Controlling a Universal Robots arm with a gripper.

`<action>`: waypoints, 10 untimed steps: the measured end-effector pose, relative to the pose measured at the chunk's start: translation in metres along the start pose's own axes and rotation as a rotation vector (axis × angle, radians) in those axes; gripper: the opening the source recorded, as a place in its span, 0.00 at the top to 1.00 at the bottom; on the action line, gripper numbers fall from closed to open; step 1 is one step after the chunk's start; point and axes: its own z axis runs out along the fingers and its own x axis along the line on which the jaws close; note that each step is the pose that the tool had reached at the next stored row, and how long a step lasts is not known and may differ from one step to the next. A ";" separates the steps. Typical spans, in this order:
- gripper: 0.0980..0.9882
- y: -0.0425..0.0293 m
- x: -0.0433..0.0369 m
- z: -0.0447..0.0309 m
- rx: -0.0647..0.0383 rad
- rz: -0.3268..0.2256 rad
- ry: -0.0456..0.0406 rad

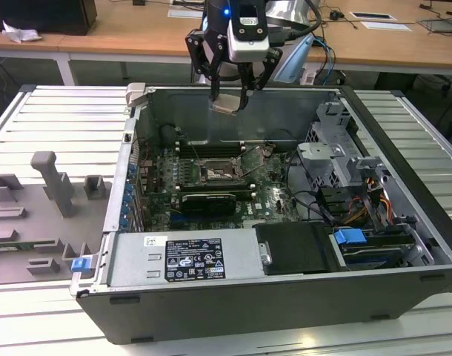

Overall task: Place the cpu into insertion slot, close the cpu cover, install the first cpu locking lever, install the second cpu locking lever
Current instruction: 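Place the cpu into insertion slot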

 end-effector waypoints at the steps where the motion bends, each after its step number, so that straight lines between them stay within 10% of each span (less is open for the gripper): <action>1: 0.52 0.0000 0.0000 0.0000 0.000 0.005 -0.0004; 10: 0.52 0.0000 0.0000 0.0000 -0.001 0.060 -0.0054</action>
